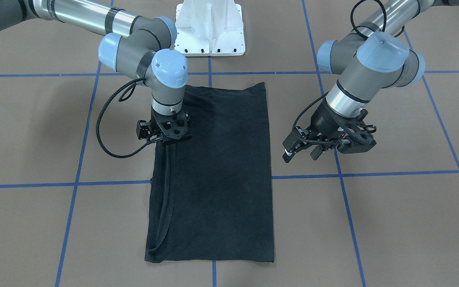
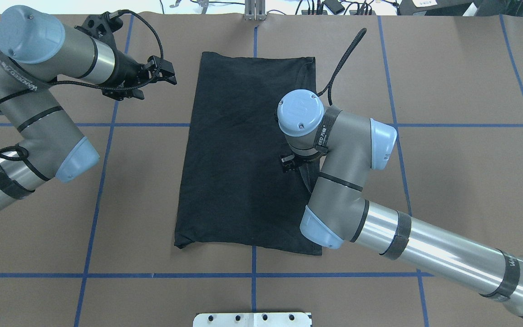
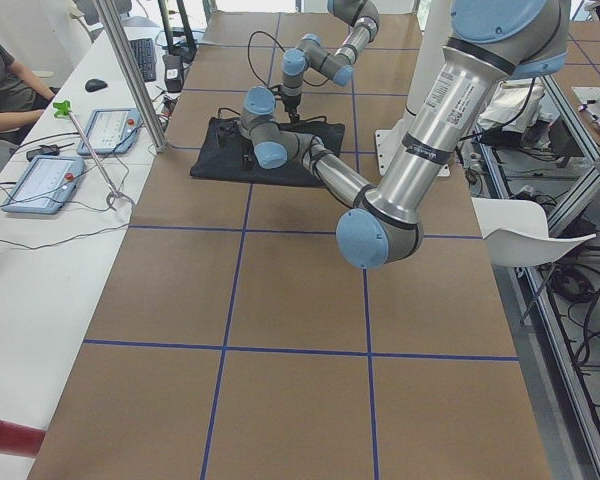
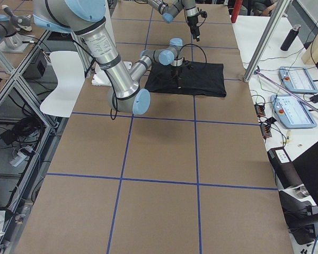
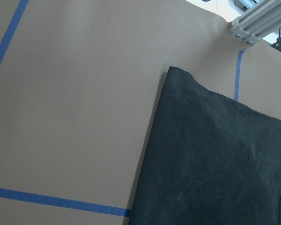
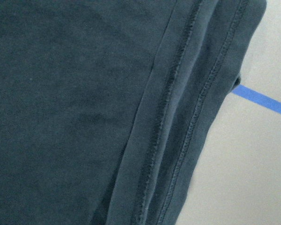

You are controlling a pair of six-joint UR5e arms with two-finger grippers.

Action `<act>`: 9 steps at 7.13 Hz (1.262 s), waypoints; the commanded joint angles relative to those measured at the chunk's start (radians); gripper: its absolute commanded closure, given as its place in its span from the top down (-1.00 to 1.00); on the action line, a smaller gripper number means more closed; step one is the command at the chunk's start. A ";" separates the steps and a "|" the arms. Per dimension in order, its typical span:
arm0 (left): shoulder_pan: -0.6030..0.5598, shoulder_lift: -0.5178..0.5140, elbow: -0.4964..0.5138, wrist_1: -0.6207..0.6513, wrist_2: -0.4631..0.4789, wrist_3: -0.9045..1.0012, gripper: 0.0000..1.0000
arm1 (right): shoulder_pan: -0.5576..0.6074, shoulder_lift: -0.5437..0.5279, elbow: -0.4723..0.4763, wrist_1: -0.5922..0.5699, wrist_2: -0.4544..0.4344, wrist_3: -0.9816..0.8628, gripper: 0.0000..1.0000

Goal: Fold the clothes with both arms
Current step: 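Move the right gripper to the shirt's far corner, smoothing the edge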

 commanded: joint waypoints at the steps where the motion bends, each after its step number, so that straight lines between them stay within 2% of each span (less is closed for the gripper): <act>1: 0.002 -0.001 -0.003 0.001 0.001 0.000 0.99 | 0.004 -0.012 0.000 -0.003 0.002 0.000 1.00; 7: 0.011 -0.001 -0.006 -0.001 0.001 -0.003 0.99 | 0.059 -0.071 0.026 -0.032 0.014 -0.072 1.00; 8: 0.011 -0.001 -0.006 -0.001 0.002 -0.003 0.99 | 0.071 -0.090 0.065 -0.034 0.019 -0.083 1.00; 9: 0.011 -0.001 -0.006 -0.001 0.001 -0.003 0.99 | 0.100 -0.098 0.105 -0.034 0.074 -0.093 1.00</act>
